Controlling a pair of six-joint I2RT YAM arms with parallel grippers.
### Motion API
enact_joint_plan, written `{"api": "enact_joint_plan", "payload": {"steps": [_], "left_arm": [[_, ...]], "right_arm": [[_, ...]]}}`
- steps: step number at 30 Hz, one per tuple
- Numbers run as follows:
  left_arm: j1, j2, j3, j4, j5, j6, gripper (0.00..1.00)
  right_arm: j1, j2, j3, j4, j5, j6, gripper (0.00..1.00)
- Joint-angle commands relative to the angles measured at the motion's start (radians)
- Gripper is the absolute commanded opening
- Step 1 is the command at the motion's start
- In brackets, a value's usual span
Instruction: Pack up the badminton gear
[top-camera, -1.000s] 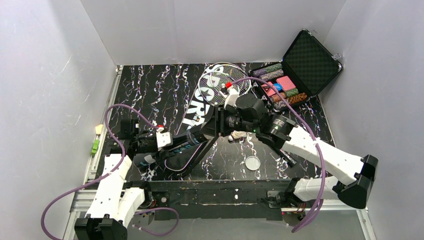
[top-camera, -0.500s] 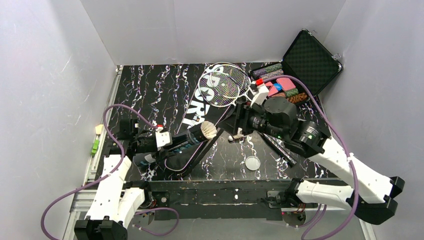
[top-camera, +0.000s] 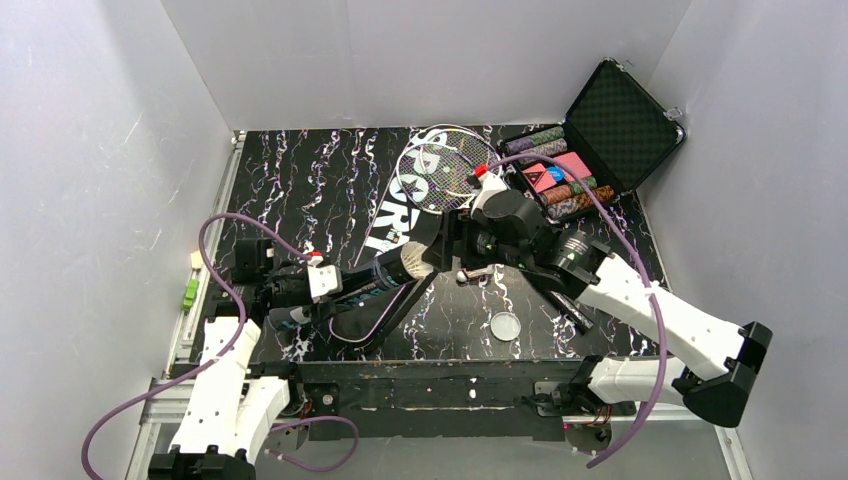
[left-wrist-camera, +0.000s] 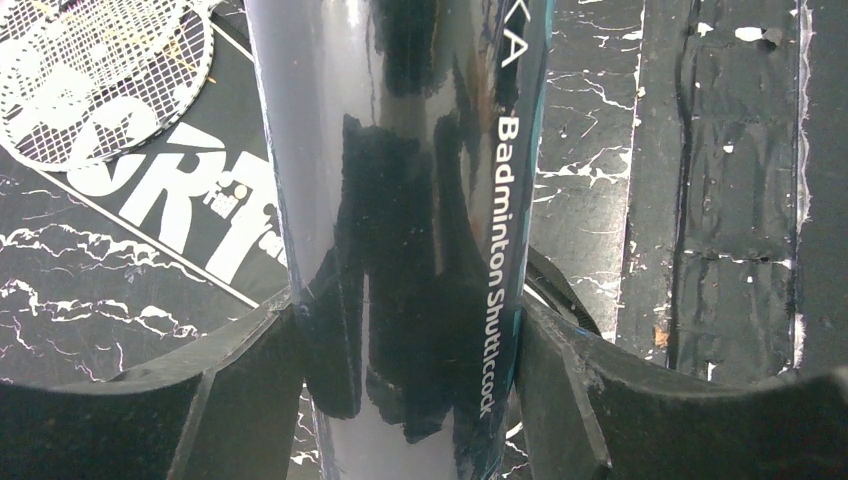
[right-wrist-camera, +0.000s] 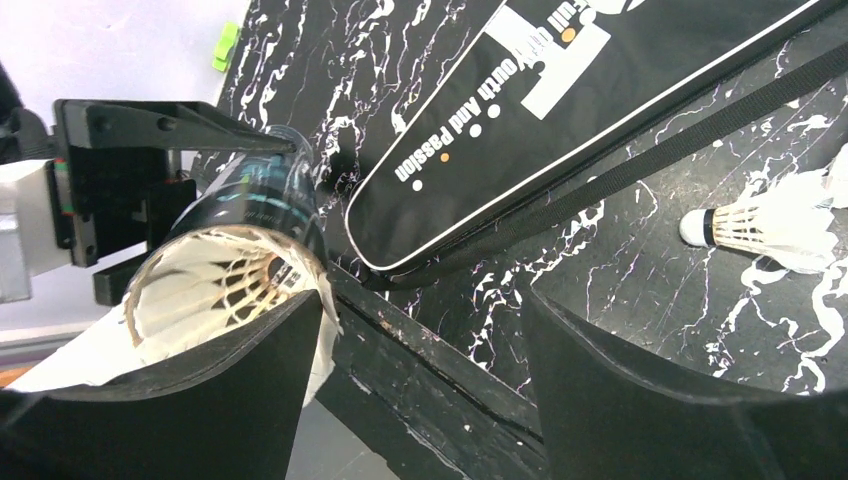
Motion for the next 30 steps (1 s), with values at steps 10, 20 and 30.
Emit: {"api": "enact_joint_plan", "payload": {"steps": [10, 20, 30], "left_arm": [[0.000, -0.031, 0.073, -0.008, 0.107, -0.039, 0.03], [0.001, -0.026, 0.073, 0.003, 0.122, -0.062, 0.04], [0.000, -0.050, -0.033, -0.018, 0.056, 0.013, 0.03]], "right_arm": [[-0.007, 0.069, -0.044, 0.122, -0.067, 0.025, 0.76], [-0.007, 0.113, -0.073, 0.258, -0.232, 0.081, 0.82], [-0.289, -0.075, -0.087, 0.151, -0.281, 0.098, 0.87]]}}
